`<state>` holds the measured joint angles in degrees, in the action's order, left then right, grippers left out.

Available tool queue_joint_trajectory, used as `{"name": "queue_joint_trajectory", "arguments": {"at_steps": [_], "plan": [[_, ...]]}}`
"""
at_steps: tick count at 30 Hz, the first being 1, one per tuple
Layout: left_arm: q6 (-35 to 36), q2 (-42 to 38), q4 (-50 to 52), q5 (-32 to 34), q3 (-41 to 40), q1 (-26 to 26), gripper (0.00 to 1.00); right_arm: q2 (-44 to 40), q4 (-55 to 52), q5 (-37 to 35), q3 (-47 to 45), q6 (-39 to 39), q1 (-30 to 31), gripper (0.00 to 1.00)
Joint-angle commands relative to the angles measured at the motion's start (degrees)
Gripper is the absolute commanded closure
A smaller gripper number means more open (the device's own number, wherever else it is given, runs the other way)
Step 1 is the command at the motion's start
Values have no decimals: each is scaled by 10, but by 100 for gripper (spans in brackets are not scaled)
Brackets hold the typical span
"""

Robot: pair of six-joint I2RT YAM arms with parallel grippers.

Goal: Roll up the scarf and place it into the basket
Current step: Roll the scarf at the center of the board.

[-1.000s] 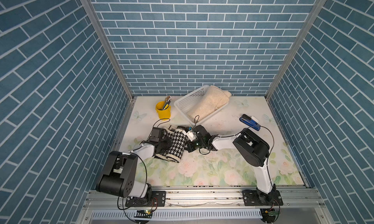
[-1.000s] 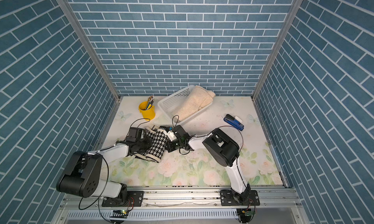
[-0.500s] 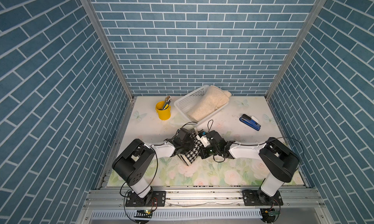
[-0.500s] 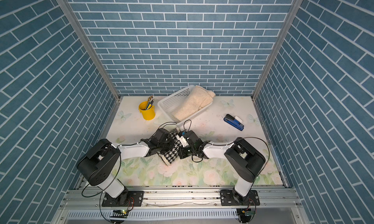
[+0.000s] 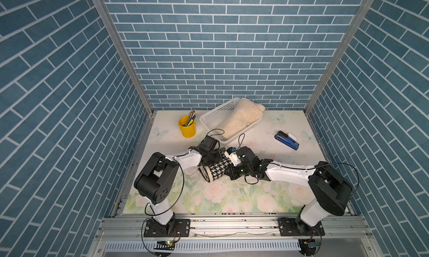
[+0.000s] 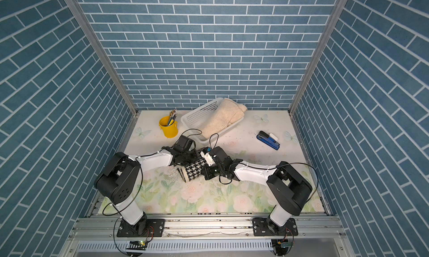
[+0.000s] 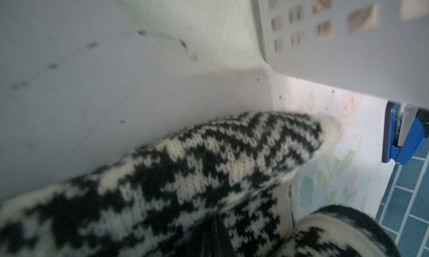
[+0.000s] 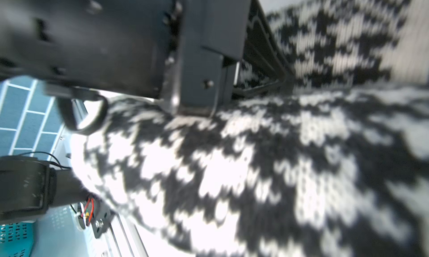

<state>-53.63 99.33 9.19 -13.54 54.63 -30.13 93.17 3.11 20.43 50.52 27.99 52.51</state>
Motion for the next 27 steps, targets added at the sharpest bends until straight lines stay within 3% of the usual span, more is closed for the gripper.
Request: {"name": "queue_joint_trajectory", "arguments": {"at_steps": [1,6,13,18,27], "plan": [[35,-20,48,4,6,22,90,19,-1,2,32,-33,0,100],[48,-33,61,1,-3,35,90,55,-10,11,70,-50,-9,100],[26,-88,24,-2,-80,43,90,124,-33,26,149,-72,-10,100],[52,-127,43,14,-64,76,90,163,-42,26,181,-77,-10,100],[97,-105,51,-2,-45,157,89,215,-69,25,261,-86,-10,100]]}}
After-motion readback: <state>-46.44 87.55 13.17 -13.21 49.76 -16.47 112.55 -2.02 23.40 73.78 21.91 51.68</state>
